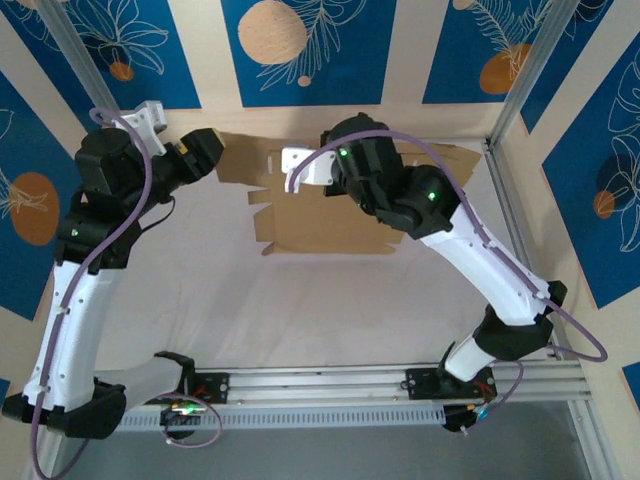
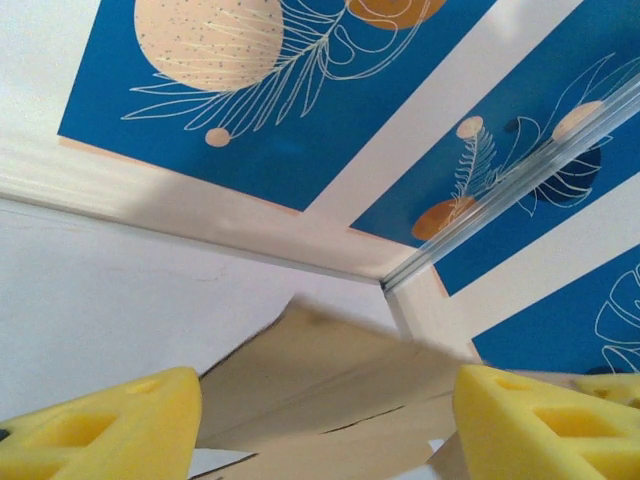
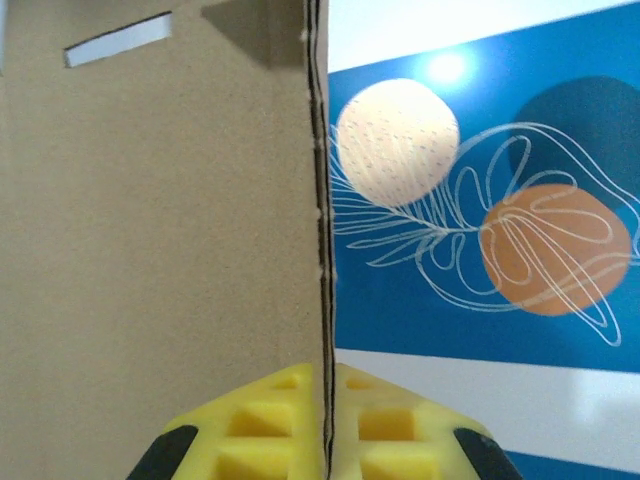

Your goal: Fold the paper box

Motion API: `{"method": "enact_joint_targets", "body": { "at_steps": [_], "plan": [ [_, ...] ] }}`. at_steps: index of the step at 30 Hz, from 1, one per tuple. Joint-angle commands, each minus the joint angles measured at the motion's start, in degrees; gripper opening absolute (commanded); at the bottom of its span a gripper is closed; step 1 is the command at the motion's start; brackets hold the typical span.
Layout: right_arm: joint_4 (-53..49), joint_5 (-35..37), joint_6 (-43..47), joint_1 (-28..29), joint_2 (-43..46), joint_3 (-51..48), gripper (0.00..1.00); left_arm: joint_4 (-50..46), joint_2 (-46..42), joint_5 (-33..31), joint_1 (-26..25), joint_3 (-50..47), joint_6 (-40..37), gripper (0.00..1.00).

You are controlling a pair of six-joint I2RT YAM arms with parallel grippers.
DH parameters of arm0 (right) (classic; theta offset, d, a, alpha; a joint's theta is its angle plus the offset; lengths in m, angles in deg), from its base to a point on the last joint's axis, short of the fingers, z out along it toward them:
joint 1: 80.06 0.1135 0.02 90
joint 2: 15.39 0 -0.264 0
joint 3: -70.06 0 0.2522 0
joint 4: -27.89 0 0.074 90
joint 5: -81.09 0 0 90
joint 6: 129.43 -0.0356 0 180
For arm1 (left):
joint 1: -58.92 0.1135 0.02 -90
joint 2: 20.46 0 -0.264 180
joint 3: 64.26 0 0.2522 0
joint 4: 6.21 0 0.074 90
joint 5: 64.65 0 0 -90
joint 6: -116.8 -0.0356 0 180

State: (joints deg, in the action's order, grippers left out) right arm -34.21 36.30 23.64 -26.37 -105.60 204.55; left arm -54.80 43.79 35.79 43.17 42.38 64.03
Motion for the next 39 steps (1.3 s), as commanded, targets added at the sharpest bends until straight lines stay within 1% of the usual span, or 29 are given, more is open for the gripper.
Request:
{"method": "enact_joint_targets", "body": {
  "at_steps": [1,5,7,9,12,16,18,21,24,26,27,29,32,36,39],
  "plan": [
    [2.8,-2.3,0.7,-3.8,-3.2,2.4,0.00,0.9,0.5,-2.2,0.1,-2.6,-1.7,0.68],
    [3.4,-8.6,-5.0,-9.7,-8.1,2.2,0.00,3.7,1.8,-0.3,0.1,-6.6,-2.6,0.67],
    [5.6,-11.8,-6.7,-11.9,-9.5,-0.2,0.00,4.3,3.1,1.3,0.1,-8.6,-2.2,0.66],
    [8.6,-13.8,-6.2,-13.5,-11.0,-3.9,0.00,4.9,4.5,3.0,0.1,-10.7,-1.6,0.66],
    [15.4,-15.0,-2.9,-15.4,-13.3,-9.7,0.00,6.7,5.9,3.7,0.1,-14.4,-1.5,0.65],
    [27.0,-16.0,1.8,-16.5,-13.9,-18.1,0.00,8.6,7.0,2.5,0.4,-18.1,-1.4,0.64],
    [31.8,-16.9,2.5,-16.8,-13.6,-22.2,0.00,9.5,7.7,1.4,0.5,-19.6,-1.5,0.63],
    [42.8,-17.2,6.3,-17.1,-13.0,-30.2,0.00,11.8,9.0,-0.1,0.5,-23.2,-1.0,0.61],
    [54.8,-18.0,12.6,-17.1,-12.9,-38.3,0.00,19.7,9.2,2.0,0.5,-29.0,-2.8,0.56],
    [60.0,-18.2,15.0,-17.0,-13.2,-41.9,0.00,26.5,8.4,2.6,0.5,-34.6,-4.4,0.55],
    [61.6,-18.3,15.2,-17.1,-13.3,-42.9,0.00,28.5,8.1,2.7,0.5,-36.2,-5.8,0.55],
    [63.4,-18.3,14.9,-17.1,-13.2,-43.9,0.00,29.8,8.5,2.6,0.5,-38.7,-9.6,0.53],
    [64.9,-18.7,14.0,-17.2,-12.5,-44.7,0.00,28.5,10.7,2.7,0.5,-40.3,-12.6,0.50],
    [61.8,-19.8,12.9,-17.2,-11.5,-44.9,0.00,35.4,13.8,4.6,0.5,-45.7,-10.4,0.50],
    [61.0,-19.8,11.7,-17.2,-11.1,-45.6,0.00,37.2,19.3,4.1,0.5,-45.4,-8.9,0.50]
  ]
}}
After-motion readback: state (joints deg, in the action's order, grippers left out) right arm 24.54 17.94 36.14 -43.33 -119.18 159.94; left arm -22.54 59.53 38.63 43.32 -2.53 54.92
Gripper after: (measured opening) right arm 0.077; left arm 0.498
